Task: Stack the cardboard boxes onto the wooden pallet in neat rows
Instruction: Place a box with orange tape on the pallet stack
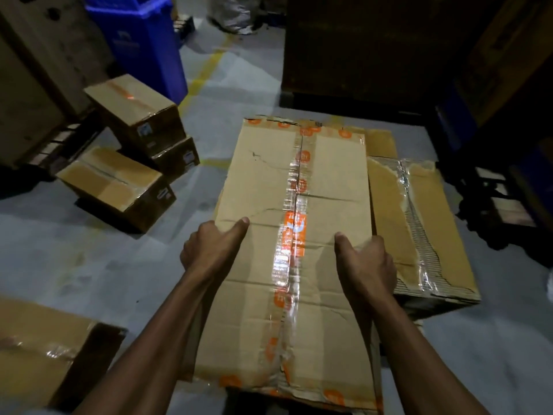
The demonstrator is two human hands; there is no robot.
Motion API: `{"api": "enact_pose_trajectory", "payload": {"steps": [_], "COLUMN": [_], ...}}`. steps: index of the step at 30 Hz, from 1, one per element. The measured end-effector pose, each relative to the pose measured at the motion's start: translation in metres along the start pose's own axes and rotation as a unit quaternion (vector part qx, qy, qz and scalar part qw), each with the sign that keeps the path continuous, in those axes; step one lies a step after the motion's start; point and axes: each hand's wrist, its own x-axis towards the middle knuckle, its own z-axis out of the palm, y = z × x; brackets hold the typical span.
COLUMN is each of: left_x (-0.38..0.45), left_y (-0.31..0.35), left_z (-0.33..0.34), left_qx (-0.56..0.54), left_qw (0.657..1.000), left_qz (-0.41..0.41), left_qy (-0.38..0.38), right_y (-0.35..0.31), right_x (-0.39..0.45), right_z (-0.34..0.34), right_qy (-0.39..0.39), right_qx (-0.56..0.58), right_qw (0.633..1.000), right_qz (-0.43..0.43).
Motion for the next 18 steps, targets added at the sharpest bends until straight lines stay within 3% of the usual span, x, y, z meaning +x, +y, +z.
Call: {"api": "enact_pose_trajectory", "payload": {"steps": [8, 18], "left_x": [0.055, 0.122], "left_y": [0.056, 0.076], "left_z": [0.075, 0.157], "left_qx": [0.025, 0.023], "left_qw": [0.999, 0.996], "left_qz": [-0.024, -0.059], "left_qy": [-0.035, -0.069], "right_y": [0.013, 0.035], "right_x": [0.095, 0.187], "right_z": [0.001, 0.041], "right_qy": [-0.004, -0.044], "right_qx": [0.002, -0.024], "right_qw": [0.999, 0.994], "right_qz": [0.045, 0.098]}}
